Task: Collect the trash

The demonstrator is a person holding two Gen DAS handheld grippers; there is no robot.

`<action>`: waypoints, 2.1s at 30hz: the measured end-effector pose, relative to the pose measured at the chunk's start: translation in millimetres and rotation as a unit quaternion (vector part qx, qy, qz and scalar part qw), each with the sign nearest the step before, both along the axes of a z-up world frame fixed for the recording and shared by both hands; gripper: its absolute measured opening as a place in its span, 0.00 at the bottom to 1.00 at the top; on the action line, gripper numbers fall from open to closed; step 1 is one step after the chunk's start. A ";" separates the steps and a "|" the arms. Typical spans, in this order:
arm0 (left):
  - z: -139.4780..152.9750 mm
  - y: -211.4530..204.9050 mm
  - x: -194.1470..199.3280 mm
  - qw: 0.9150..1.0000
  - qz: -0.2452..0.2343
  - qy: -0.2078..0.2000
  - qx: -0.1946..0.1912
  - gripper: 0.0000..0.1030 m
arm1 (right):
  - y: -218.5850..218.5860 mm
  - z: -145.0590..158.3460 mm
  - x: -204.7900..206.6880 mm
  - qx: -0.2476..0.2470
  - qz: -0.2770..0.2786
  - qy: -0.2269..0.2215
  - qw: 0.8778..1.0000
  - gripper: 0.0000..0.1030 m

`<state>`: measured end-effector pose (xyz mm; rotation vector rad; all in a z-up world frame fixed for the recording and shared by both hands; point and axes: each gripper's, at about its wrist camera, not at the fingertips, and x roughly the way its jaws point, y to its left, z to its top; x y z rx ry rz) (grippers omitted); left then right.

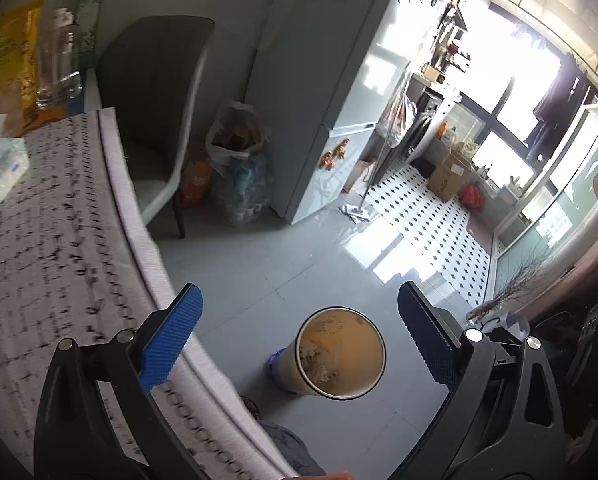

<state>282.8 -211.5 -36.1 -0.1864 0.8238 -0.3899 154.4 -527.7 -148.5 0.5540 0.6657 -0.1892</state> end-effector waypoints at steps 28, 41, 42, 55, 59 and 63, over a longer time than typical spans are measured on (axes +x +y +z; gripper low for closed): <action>61.7 165.2 -158.3 0.987 0.125 -0.097 0.025 0.94 | 149.2 90.4 -65.7 -0.047 0.138 -0.067 0.987 0.93; 74.7 200.3 -236.9 0.974 0.178 -0.134 0.027 0.94 | 200.4 101.3 -109.3 -0.064 0.192 -0.097 0.974 0.93; 74.3 202.2 -242.6 0.974 0.179 -0.136 0.026 0.94 | 203.5 100.9 -112.8 -0.063 0.196 -0.097 0.974 0.93; 74.6 212.7 -279.4 0.967 0.197 -0.158 0.030 0.94 | 215.0 102.6 -142.7 -0.060 0.231 -0.122 0.964 0.93; 73.9 211.2 -278.3 0.967 0.195 -0.160 0.030 0.94 | 221.1 102.0 -145.9 -0.068 0.246 -0.125 0.959 0.93; 71.0 210.7 -276.7 0.968 0.192 -0.159 0.028 0.94 | 222.3 100.0 -145.0 -0.066 0.248 -0.125 0.958 0.93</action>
